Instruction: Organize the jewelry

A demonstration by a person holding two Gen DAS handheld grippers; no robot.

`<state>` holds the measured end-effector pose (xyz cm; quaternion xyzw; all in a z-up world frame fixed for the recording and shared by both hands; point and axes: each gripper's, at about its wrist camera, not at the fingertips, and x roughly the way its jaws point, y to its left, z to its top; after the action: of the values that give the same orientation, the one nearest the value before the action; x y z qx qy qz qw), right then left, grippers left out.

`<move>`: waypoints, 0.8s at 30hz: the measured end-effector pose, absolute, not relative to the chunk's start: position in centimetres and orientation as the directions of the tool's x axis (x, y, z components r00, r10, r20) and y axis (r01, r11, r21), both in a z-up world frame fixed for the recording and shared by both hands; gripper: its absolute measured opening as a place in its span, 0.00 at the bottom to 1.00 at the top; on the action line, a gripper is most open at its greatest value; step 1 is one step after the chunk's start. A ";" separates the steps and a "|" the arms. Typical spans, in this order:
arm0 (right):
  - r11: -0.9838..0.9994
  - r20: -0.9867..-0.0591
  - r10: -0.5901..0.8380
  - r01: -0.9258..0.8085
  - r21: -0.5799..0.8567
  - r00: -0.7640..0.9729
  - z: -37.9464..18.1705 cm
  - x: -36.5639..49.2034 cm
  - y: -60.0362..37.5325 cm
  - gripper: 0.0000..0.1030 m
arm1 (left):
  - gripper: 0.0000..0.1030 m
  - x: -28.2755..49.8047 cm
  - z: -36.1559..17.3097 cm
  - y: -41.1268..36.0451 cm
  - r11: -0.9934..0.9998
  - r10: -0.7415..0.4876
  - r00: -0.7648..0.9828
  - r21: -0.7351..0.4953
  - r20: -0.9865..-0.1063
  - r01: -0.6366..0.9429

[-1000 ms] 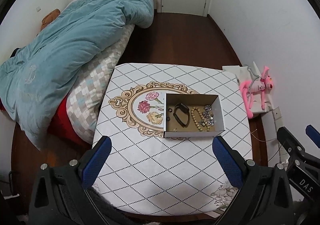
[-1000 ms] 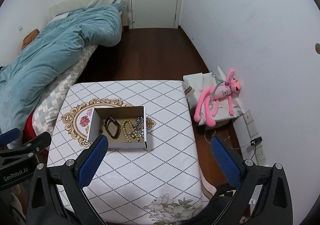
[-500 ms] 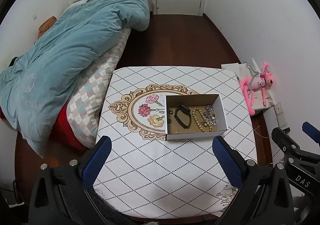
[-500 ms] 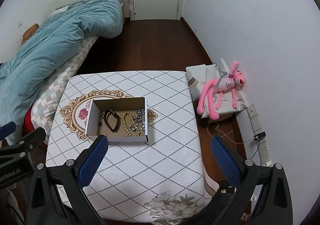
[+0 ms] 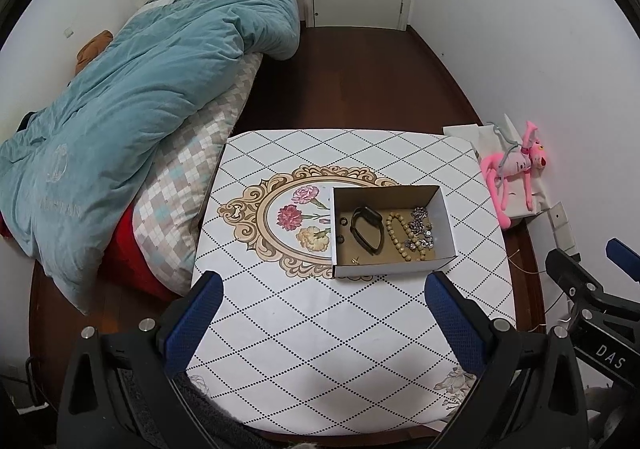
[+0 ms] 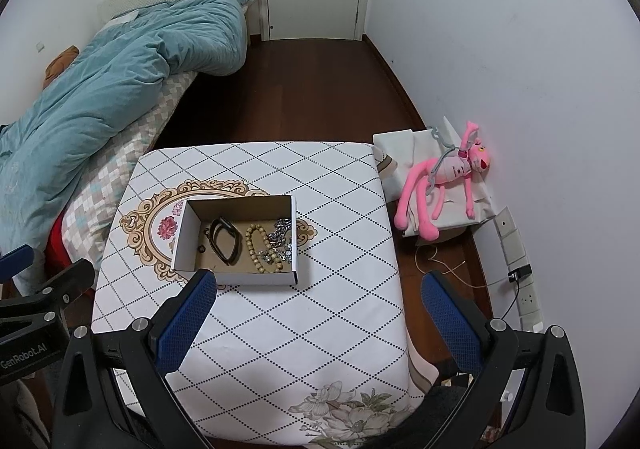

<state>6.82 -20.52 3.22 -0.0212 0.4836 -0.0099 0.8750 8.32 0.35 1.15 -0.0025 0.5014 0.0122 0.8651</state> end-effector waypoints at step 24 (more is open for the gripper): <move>0.998 -0.842 -0.037 -0.015 -0.053 0.539 3.8 6.8 -20.2 1.00 | 1.00 8.1 1.5 0.5 0.999 0.021 0.502 0.004 -0.865 -0.035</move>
<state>6.82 -20.20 3.79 -0.0271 0.4802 -0.0061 0.8767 8.14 0.54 1.54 -0.0067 0.4990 0.0161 0.8664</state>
